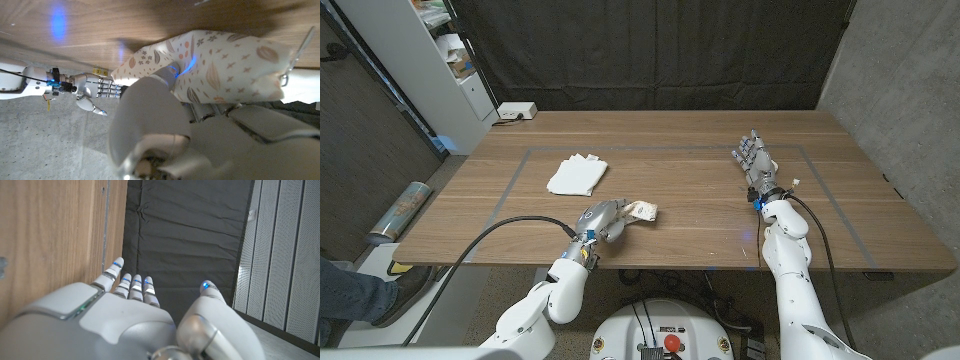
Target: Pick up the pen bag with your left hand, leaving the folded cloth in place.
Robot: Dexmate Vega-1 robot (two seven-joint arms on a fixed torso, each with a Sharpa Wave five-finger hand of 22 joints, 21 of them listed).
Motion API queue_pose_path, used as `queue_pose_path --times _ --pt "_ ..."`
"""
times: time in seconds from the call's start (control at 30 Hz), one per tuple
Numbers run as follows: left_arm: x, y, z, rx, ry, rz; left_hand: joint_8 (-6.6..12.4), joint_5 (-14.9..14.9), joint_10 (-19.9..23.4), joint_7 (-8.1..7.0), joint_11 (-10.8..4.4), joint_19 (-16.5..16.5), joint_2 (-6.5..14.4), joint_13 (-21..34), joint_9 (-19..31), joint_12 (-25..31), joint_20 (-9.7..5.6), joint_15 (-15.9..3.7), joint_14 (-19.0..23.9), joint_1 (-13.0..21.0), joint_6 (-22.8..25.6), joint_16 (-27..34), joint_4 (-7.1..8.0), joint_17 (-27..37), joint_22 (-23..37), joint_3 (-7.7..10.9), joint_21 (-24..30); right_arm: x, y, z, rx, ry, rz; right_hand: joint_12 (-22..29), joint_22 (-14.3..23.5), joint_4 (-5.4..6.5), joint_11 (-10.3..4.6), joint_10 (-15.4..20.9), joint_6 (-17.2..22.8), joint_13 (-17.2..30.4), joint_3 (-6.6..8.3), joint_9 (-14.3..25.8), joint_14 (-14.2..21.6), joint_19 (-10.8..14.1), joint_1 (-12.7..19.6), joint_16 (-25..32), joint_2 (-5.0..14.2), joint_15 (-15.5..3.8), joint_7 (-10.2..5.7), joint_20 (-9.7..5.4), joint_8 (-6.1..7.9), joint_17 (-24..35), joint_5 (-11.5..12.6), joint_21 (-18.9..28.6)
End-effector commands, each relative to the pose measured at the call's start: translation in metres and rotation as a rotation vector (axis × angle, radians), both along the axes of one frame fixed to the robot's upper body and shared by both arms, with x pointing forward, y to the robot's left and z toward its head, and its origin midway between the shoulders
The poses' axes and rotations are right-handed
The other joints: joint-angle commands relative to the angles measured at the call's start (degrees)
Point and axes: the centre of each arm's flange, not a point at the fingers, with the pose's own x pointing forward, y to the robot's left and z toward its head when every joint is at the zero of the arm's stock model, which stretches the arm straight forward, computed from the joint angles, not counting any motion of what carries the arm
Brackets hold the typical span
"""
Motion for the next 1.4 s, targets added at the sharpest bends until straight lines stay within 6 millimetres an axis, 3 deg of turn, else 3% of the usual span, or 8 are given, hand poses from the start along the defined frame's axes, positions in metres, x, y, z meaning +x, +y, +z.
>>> queue_pose_path --times 0.03,0.83,1.4 --pt "-0.005 0.004 0.006 -0.011 -0.026 0.002 0.45 0.48 0.33 0.08 0.13 -0.49 0.03 0.38 0.24 0.37 -0.01 -0.28 0.54 0.43 0.84 -0.12 0.15 0.27 0.11 0.44 0.49 -0.004 0.001 -0.001 0.002 -0.005 -0.004 0.09 0.32 0.02 0.3 0.2 0.32 0.3 -0.06 0.3 0.34 0.57 0.0 0.29 0.46 0.05 0.05 -0.23 -0.13 0.03 0.21 -0.17" --pt "-0.006 0.011 0.027 -0.045 -0.009 -0.125 0.77 0.34 0.77 0.38 0.1 -0.84 -0.14 1.35 0.97 0.67 0.17 0.17 0.55 -0.36 1.18 -0.44 0.87 1.06 0.02 0.37 1.81 -0.007 0.004 0.007 -0.006 -0.013 -0.01 0.08 0.32 -0.07 0.23 0.2 0.36 0.3 -0.2 0.3 0.34 0.65 0.09 0.26 0.57 0.08 0.07 -0.18 -0.13 0.03 0.25 -0.33" --pt "-0.018 0.012 0.045 0.001 -0.078 -0.109 0.88 0.16 0.71 0.48 0.4 -1.27 -0.24 2.02 1.45 0.71 -0.15 0.21 0.33 -0.92 1.17 -0.79 1.08 1.51 -0.12 0.31 2.57 -0.008 0.006 0.011 -0.013 -0.017 -0.012 0.12 0.33 -0.12 0.25 0.35 0.36 0.3 -0.28 0.3 0.53 0.69 0.15 0.31 0.65 0.0 0.1 -0.16 -0.14 0.03 0.28 -0.42"
